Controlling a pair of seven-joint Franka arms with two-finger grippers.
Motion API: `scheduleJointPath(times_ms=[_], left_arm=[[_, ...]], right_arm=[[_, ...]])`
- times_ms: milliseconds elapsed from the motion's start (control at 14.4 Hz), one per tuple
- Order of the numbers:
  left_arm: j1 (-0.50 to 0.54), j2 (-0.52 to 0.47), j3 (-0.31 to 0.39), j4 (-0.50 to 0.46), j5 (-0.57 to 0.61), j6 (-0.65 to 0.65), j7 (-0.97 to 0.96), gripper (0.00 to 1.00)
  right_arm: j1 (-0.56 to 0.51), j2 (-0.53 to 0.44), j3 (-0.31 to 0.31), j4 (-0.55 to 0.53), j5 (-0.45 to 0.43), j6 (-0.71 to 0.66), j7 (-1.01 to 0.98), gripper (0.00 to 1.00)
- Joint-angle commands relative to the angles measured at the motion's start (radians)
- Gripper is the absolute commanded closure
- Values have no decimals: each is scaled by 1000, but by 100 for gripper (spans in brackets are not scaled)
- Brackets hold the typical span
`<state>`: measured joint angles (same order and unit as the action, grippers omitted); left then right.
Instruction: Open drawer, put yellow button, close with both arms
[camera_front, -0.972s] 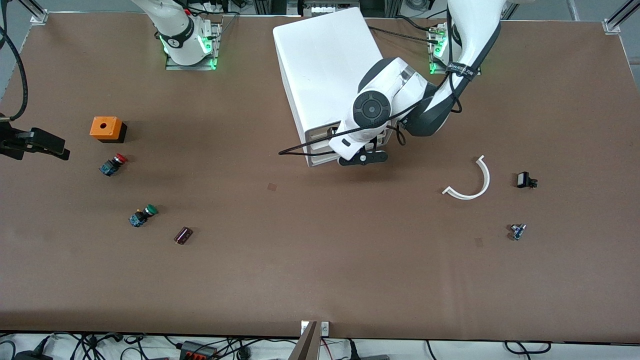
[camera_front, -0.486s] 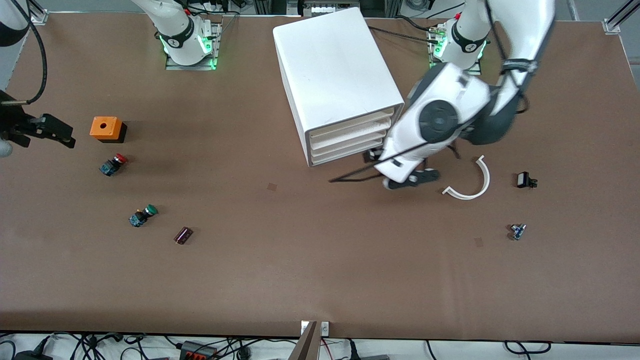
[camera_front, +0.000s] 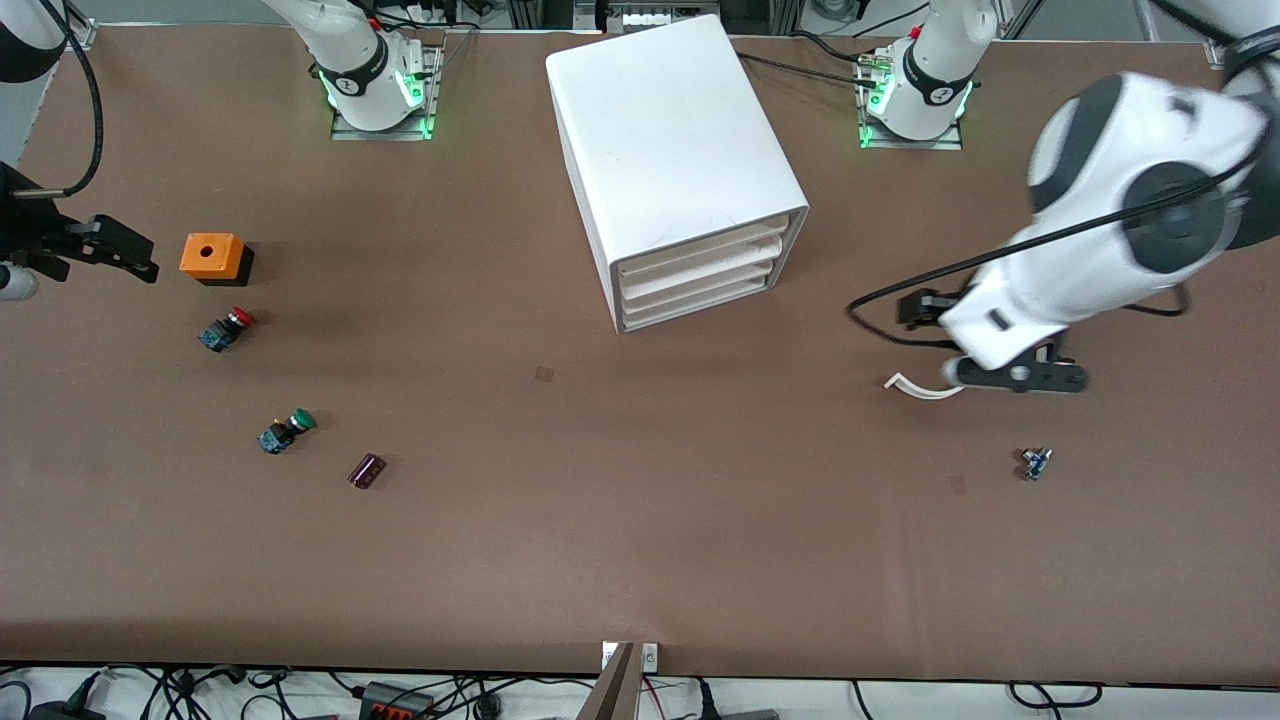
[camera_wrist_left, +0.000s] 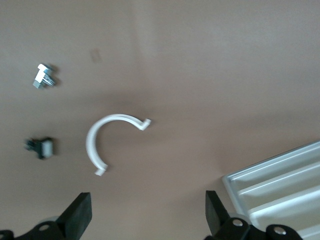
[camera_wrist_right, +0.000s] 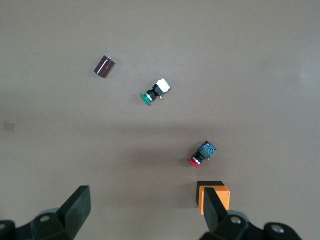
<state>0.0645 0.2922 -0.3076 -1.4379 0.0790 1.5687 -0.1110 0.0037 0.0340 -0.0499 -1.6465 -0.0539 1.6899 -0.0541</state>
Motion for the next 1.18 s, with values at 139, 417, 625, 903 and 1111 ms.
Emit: scheduleJointPath(times_ms=[139,417,625,903,1111], left_arm=[[-44,-261,226,-208,-135,-1,324,0],[-89,-330,338,-304,-139,132,324,0],[-87,-363,340,-337,-133,146,314,0],[-86,-354,331,-308,-127,73,286,0],[-91,-346,323,-294,-116,59,280,0]], right_arm=[[-5,7,8,14,-1,1,-1,0],[-16,9,8,20,-1,1,-1,0],[-43,11,30,20,2,-1,0,0],[-37,4,31,22,11,-13,-1,0],[-37,0,31,20,12,-28,-1,0]])
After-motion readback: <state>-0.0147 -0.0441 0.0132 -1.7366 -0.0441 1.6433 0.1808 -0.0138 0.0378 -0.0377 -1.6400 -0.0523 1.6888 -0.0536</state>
